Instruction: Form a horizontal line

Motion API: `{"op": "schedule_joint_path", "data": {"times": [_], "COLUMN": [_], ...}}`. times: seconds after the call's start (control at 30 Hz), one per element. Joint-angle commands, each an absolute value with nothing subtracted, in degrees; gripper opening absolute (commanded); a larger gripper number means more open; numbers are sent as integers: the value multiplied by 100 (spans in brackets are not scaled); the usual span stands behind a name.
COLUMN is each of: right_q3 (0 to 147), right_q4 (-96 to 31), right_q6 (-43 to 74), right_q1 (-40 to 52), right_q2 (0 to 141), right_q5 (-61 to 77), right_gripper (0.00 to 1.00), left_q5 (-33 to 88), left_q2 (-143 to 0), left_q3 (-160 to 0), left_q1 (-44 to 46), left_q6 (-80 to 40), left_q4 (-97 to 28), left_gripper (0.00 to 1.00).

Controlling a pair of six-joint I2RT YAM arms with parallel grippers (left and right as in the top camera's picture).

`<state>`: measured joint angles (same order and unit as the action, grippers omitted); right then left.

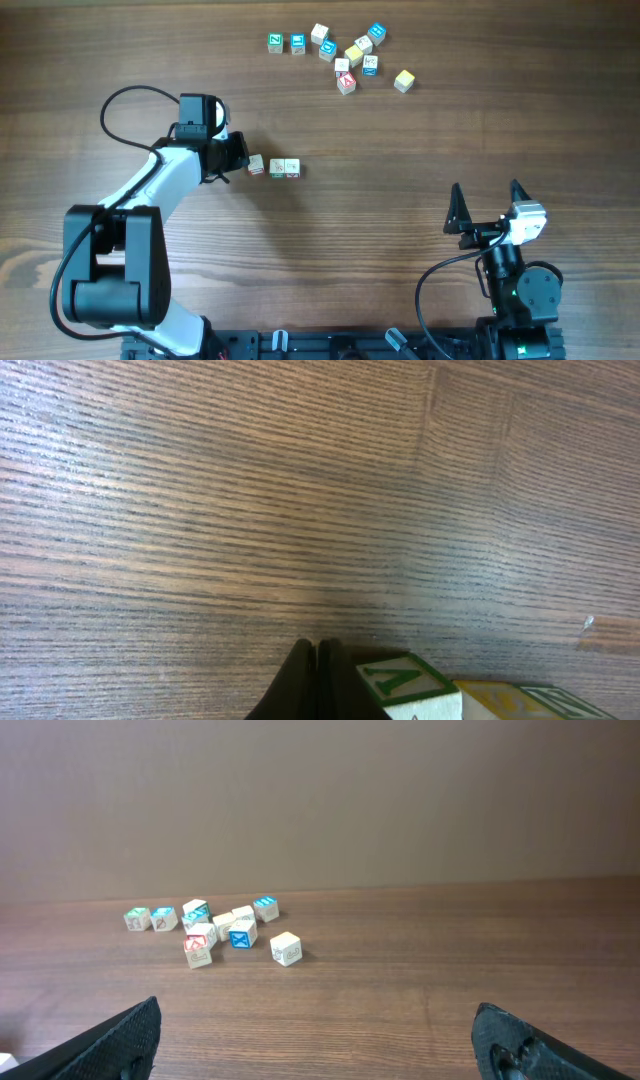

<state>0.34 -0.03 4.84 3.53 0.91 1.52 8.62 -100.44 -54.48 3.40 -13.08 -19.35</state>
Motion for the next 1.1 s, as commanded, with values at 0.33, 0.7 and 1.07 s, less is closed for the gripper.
{"op": "schedule_joint_path", "data": {"times": [0.33,0.7,1.07], "right_q3": [30,30,30], "right_q4": [12,14,14], "right_q6": [451,449,449], "right_q1": [336,336,336], "right_q2": [64,64,64], "right_q5": [248,248,248], "right_gripper": [100,100,100], "left_q5": [851,1201,760], "left_q2": [-10029,-10029,-10029], "left_q3": [-5437,-5981,-6080], "left_q1": [714,768,1039], "left_q6": [-1070,-917,-921], "left_q4": [-1872,-1391,-2191], "left_gripper": [4,4,4]}}
